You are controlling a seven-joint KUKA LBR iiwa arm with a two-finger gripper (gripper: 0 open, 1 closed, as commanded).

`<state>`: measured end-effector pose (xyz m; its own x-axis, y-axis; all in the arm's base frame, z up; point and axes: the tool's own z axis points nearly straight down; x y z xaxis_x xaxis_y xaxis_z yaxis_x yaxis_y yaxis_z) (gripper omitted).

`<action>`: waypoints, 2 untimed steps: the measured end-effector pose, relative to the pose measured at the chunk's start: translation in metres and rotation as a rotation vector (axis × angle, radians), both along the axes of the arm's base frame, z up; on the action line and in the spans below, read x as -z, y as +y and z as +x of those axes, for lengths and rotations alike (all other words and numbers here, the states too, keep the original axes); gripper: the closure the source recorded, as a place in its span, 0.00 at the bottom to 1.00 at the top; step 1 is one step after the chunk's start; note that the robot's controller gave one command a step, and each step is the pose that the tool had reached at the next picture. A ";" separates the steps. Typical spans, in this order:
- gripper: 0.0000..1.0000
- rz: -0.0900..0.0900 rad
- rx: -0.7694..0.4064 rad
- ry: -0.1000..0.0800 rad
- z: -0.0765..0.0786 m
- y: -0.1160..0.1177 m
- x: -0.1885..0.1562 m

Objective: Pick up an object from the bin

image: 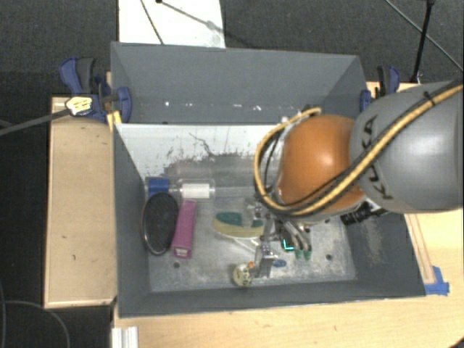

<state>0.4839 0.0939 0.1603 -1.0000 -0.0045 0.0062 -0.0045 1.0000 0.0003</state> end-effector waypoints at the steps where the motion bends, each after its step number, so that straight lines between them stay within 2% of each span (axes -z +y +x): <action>1: 0.00 0.007 -0.205 -0.027 0.028 -0.023 0.087; 2: 1.00 0.004 -0.200 -0.017 0.027 -0.024 0.084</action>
Offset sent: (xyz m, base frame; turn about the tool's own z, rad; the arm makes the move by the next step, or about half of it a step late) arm 0.0227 -0.0261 -0.0903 -0.2050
